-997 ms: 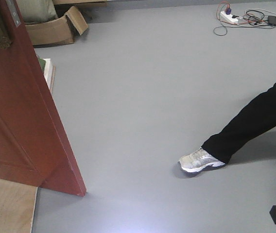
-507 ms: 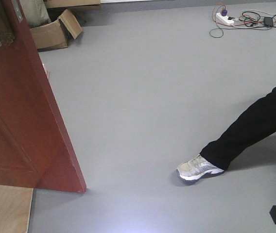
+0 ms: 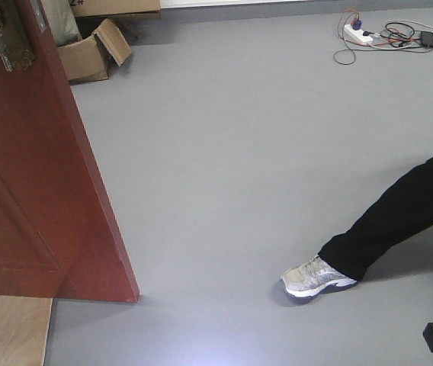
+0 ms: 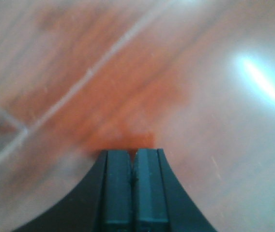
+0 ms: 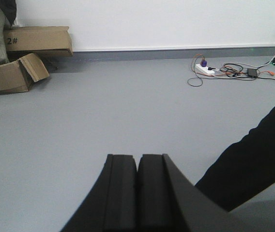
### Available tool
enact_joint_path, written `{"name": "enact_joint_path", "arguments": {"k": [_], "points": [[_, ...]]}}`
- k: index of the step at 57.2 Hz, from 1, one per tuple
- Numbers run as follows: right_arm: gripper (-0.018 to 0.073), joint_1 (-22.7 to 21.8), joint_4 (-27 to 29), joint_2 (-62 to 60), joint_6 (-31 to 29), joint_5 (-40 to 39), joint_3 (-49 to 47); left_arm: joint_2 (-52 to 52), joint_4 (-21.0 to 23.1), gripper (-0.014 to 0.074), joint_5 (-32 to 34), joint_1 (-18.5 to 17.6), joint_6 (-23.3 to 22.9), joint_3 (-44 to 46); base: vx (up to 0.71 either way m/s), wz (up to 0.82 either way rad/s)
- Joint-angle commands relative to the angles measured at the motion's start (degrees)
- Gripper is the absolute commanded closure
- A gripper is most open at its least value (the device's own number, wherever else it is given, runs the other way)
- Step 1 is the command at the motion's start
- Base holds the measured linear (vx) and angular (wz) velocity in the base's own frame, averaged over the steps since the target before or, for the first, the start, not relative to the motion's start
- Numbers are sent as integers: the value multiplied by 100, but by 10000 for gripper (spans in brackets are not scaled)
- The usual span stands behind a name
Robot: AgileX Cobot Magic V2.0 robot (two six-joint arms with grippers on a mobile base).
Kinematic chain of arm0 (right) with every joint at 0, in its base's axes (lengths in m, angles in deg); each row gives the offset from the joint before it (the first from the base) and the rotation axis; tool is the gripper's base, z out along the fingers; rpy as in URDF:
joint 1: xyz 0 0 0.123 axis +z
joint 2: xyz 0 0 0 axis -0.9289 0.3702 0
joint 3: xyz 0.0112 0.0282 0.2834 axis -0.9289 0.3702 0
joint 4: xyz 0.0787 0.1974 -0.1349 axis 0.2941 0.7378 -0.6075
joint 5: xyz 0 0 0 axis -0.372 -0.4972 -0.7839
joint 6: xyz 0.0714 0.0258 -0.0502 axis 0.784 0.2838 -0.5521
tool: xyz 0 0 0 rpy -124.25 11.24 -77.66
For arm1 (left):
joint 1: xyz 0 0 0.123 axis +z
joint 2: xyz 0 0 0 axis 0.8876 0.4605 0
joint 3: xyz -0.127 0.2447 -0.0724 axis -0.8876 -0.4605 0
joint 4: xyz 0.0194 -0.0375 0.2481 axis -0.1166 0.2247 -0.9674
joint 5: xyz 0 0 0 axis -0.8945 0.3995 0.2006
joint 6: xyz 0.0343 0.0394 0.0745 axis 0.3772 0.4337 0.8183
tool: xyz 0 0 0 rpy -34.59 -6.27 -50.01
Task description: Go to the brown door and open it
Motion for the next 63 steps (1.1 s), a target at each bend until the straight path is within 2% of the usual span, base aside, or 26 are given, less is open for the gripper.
{"name": "enact_joint_path", "arguments": {"k": [1,63], "points": [[559,-4,-38,-81,-32,-447,21,-242,254,600,-9,-40,3,186,11,3],[559,-4,-38,-81,-32,-447,21,-242,254,600,-9,-40,3,186,11,5]]}}
